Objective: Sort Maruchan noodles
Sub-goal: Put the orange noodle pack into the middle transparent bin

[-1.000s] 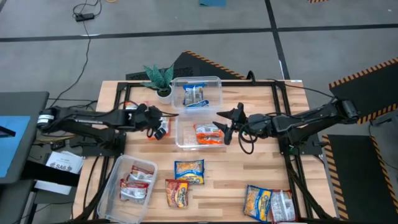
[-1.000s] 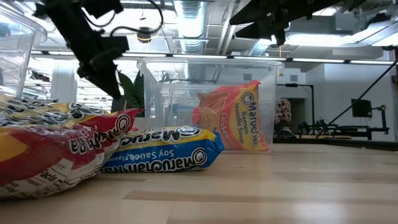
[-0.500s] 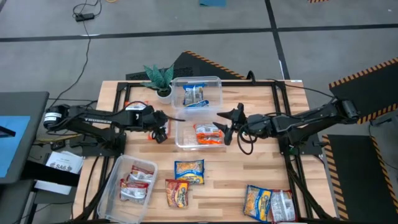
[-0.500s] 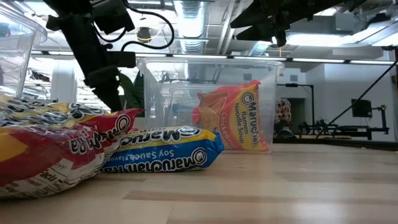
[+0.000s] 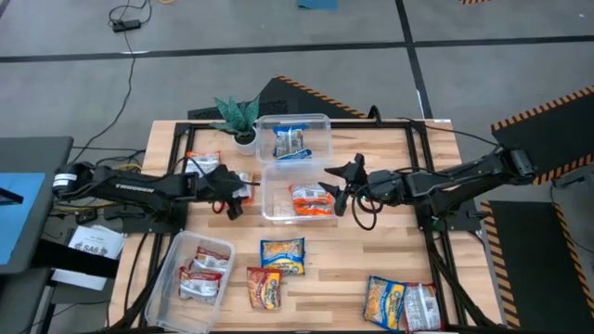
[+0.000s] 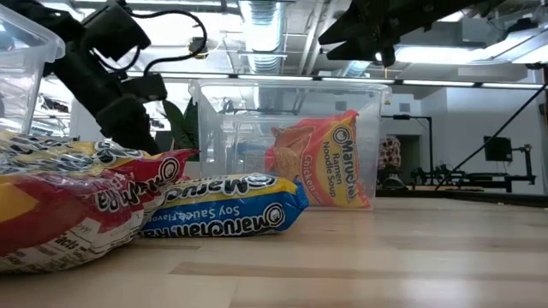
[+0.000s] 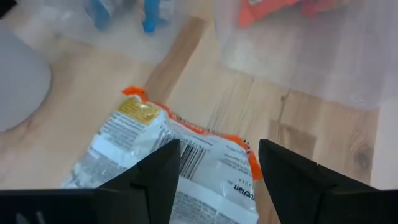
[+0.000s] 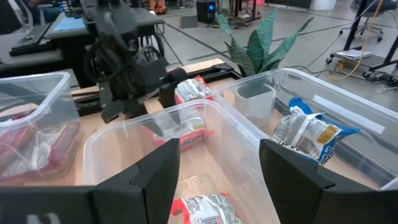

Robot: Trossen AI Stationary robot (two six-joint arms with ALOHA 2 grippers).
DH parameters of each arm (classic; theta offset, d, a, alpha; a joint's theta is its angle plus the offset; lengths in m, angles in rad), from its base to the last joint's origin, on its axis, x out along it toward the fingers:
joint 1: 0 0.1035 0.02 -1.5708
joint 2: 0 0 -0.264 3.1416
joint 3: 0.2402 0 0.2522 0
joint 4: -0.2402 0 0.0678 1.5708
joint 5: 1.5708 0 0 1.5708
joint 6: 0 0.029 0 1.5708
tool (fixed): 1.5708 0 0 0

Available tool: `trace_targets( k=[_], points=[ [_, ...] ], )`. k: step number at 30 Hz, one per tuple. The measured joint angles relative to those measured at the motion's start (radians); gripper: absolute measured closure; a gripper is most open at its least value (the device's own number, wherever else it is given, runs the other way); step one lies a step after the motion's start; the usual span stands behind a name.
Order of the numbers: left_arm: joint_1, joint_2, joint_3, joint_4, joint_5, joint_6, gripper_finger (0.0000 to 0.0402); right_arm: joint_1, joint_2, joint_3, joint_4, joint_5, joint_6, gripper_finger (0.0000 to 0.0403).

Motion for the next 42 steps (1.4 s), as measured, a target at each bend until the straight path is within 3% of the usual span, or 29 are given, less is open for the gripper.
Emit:
trace_targets(
  k=[8, 21, 25, 30, 36, 42],
  points=[
    [0.000, 0.036, -0.015, 0.022, -0.027, 0.012, 0.0196, 0.000, 0.000, 0.000, 0.000, 0.000, 0.007, 0.0159],
    [-0.021, 0.242, -0.010, 0.105, -0.121, -0.063, 0.0201, 0.000, 0.000, 0.000, -0.003, 0.000, 0.006, 0.0159],
    [-0.045, 0.266, -0.008, 0.072, -0.191, -0.112, 0.0256, 0.000, 0.000, 0.000, -0.003, 0.000, 0.006, 0.0159],
    [-0.074, 0.269, -0.009, 0.037, -0.223, -0.164, 0.0383, 0.000, 0.000, 0.000, -0.003, 0.000, 0.006, 0.0159],
    [-0.092, 0.221, 0.024, -0.031, -0.201, -0.163, 0.0401, 0.000, 0.000, 0.000, -0.003, 0.000, 0.006, 0.0159],
    [-0.093, 0.114, 0.092, -0.216, -0.215, -0.160, 0.0401, 0.000, 0.000, 0.000, -0.003, 0.000, 0.005, 0.0159]
  ],
)
